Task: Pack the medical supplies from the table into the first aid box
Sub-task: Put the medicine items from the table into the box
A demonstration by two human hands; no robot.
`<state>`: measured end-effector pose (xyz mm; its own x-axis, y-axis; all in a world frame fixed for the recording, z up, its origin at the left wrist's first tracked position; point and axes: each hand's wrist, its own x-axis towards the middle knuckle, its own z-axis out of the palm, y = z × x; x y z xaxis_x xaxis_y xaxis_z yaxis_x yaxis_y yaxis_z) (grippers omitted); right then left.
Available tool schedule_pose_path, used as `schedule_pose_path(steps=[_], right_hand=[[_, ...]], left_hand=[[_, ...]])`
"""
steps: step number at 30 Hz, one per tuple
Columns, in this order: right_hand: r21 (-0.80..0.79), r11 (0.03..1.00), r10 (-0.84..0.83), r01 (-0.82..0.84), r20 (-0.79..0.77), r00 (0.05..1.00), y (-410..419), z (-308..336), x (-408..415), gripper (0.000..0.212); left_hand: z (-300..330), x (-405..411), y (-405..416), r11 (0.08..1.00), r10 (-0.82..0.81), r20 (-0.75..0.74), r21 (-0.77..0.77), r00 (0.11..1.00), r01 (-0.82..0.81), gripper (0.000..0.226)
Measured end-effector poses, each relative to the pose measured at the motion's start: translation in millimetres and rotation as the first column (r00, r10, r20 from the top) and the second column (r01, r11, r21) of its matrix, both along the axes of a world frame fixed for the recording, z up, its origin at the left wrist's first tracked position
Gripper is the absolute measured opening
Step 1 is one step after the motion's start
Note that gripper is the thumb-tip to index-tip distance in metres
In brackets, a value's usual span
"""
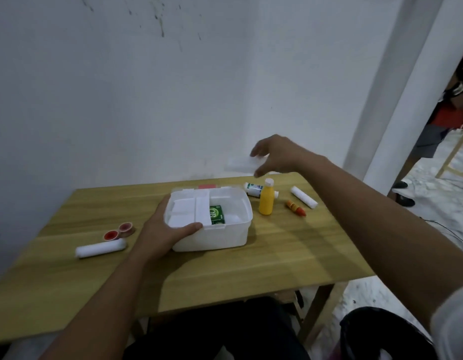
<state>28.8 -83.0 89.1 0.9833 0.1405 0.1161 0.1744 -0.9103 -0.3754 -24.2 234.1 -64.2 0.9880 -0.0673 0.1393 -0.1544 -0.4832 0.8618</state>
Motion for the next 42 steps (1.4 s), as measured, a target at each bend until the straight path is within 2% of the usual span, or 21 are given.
schedule_pose_path(steps=[3, 6, 9, 13, 18, 22, 29, 33, 35, 39, 42], right_hand=[[-0.186, 0.978, 0.073, -0.099, -0.138, 0.988, 36, -7, -9, 0.055], [-0.379, 0.918, 0.057, -0.114, -0.157, 0.986, 59, -27, -9, 0.054], [-0.401, 0.906, 0.092, -0.139, -0.134, 0.987, 78, -52, -4, 0.054], [-0.312, 0.933, 0.154, -0.178, -0.100, 0.983, 91, -79, 0, 0.056], [-0.126, 0.972, 0.196, -0.200, -0.042, 0.980, 103, -100, 3, 0.048], [-0.096, 0.969, 0.216, -0.228, -0.122, 0.969, 92, -93, 5, 0.051], [0.083, 0.981, 0.186, -0.177, -0.116, 0.976, 99, -99, 8, 0.030], [0.116, 0.978, 0.186, -0.176, -0.087, 0.979, 94, -99, 4, 0.038], [0.194, 0.970, 0.159, -0.147, -0.046, 0.986, 82, -92, -1, 0.040], [0.327, 0.943, 0.028, -0.052, 0.077, 0.997, 35, -71, -7, 0.032], [0.349, 0.935, -0.116, 0.062, 0.136, 0.984, -12, -62, -8, 0.025]], left_hand=[[3, -3, -1, 1.000, -0.011, 0.009, -0.014, 1.000, 0.011, 0.109], [3, -3, -1, 1.000, -0.021, 0.000, -0.012, 1.000, 0.021, 0.110], [3, -3, -1, 1.000, -0.018, -0.006, -0.015, 1.000, 0.018, 0.110], [-1, 1, 1, 1.000, -0.030, 0.000, -0.002, 1.000, 0.030, 0.113], [-4, 5, 2, 1.000, -0.016, 0.009, -0.007, 1.000, 0.016, 0.115], [-5, 8, 3, 1.000, -0.022, -0.004, 0.011, 1.000, 0.022, 0.119], [2, 4, 0, 0.998, -0.055, 0.026, -0.016, 0.998, 0.055, 0.112], [3, 1, -1, 0.999, -0.030, 0.002, -0.016, 1.000, 0.030, 0.115], [6, 0, 0, 0.999, -0.037, -0.021, 0.016, 0.999, 0.037, 0.124], [10, 4, 6, 0.996, -0.074, -0.067, 0.037, 0.995, 0.077, 0.134], [17, 6, 7, 0.990, -0.137, -0.085, 0.021, 0.987, 0.139, 0.113]])
